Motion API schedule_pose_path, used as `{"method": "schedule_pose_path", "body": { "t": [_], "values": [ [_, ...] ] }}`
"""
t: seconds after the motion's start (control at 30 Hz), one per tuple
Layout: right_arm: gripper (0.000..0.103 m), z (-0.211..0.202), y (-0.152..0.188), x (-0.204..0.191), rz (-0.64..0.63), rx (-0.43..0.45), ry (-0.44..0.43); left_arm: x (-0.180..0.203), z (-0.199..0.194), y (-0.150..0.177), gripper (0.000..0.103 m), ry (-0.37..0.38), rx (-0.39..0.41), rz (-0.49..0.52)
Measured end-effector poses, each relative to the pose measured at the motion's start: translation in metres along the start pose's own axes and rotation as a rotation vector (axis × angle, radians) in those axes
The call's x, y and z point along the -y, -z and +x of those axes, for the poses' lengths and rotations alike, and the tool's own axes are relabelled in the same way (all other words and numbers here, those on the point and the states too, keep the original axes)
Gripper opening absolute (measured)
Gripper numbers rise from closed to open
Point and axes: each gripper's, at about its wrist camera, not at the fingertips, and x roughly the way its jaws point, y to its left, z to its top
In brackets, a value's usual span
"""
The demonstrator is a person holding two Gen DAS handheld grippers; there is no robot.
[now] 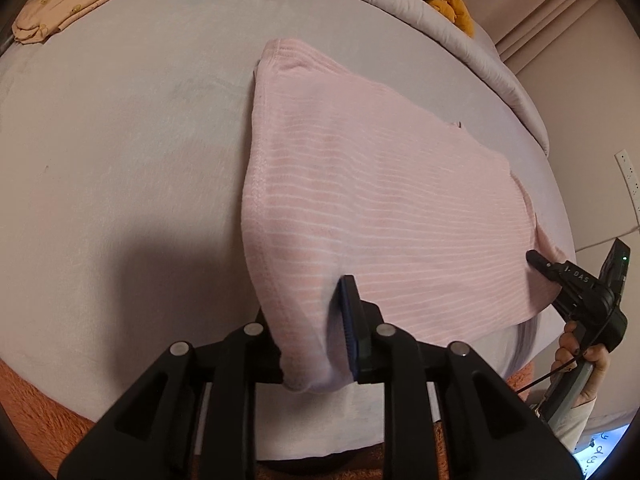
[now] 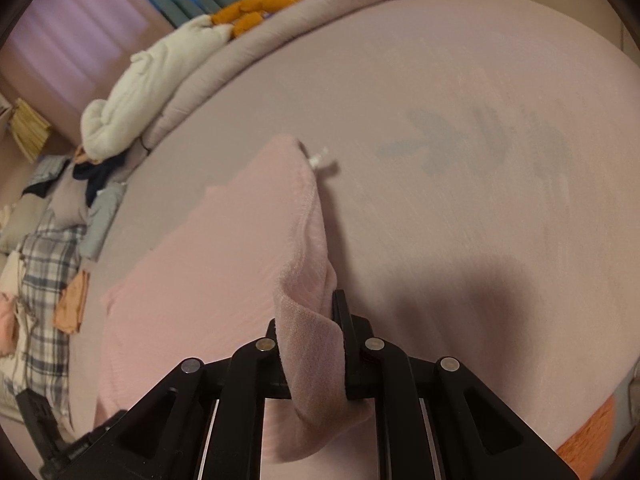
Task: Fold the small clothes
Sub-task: 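Grasp the shirt edge with the right gripper and fold it over the body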
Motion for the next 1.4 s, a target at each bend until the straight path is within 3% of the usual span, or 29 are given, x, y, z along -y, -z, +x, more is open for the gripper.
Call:
{"method": "schedule_pose_path", "body": {
  "t": [0.33,0.63,0.93,1.1,1.4],
  "values": [
    [0.013,0.012,0.003,0.002,-0.012,-0.034,0.054,-0.002,-0.008,0.005,0.046,-0.015,-0.038,0.003],
    [0.013,0.010,0.004,-0.003,-0.051,-0.014,0.086,0.002,-0.029,0.001,0.063,-0.066,0.043,0.043],
    [0.013,0.001,0.001,-0.020,-0.120,0.030,0.124,-0.011,-0.045,-0.001,0.065,-0.068,0.091,0.006],
    [0.013,-0.018,-0.005,-0.037,-0.179,0.111,0.126,-0.015,-0.051,-0.001,0.066,-0.065,0.108,-0.013],
    [0.013,-0.035,-0.007,-0.080,-0.310,0.172,0.025,-0.017,-0.061,0.000,0.066,-0.069,0.132,-0.021]
  ]
}}
